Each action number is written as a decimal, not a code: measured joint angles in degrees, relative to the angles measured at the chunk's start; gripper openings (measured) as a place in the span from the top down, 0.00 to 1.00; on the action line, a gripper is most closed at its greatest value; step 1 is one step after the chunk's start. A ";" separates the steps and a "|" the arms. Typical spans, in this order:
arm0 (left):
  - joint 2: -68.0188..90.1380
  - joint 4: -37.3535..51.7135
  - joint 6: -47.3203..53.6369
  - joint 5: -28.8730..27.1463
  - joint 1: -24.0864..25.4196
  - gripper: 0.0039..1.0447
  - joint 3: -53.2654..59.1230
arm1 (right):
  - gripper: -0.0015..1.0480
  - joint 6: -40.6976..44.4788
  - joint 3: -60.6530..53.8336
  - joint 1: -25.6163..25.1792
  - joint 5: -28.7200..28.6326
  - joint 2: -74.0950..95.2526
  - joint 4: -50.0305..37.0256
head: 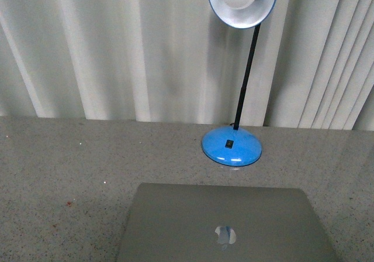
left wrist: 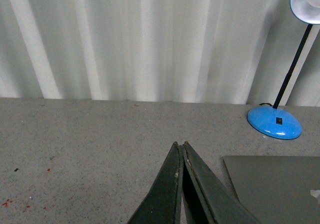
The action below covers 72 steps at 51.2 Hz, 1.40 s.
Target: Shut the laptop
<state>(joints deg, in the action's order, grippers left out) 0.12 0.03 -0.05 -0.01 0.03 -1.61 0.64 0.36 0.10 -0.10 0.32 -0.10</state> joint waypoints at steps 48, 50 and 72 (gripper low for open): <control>0.00 0.00 -0.02 0.00 0.00 0.06 0.00 | 0.07 -0.02 0.00 0.00 0.00 -0.02 0.00; 0.00 0.00 -0.02 0.00 0.00 0.06 0.00 | 0.07 -0.02 0.00 0.00 0.00 -0.02 0.00; 0.00 0.00 -0.02 0.00 0.00 0.06 0.00 | 0.07 -0.02 0.00 0.00 0.00 -0.02 0.02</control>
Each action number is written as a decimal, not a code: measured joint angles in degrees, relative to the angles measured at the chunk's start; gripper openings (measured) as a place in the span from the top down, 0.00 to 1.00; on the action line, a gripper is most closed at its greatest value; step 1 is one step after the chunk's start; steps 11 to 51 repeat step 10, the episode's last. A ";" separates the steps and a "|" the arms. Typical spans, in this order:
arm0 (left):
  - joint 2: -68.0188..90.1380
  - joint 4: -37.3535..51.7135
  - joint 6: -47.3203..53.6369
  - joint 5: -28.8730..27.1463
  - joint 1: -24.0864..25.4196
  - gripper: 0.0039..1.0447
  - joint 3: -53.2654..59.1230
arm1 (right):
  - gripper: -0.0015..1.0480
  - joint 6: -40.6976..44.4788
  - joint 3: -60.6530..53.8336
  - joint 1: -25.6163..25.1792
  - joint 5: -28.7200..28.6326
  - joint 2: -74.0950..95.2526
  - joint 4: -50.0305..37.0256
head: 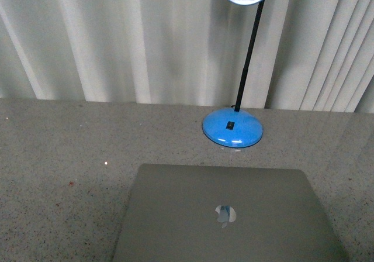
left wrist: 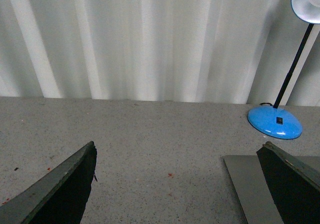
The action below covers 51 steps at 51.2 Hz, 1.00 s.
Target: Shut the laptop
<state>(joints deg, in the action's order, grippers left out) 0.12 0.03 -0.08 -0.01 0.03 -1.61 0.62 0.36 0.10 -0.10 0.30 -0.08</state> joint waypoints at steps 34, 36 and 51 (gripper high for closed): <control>0.00 0.00 0.00 0.00 0.00 0.06 0.00 | 0.07 0.00 0.00 0.00 0.00 0.00 -0.02; 0.00 0.00 0.00 0.00 0.00 0.06 0.00 | 0.07 0.00 0.00 0.00 0.00 0.00 -0.02; 0.00 0.00 0.00 0.00 0.00 0.06 0.00 | 0.07 0.00 0.00 0.00 0.00 0.00 -0.02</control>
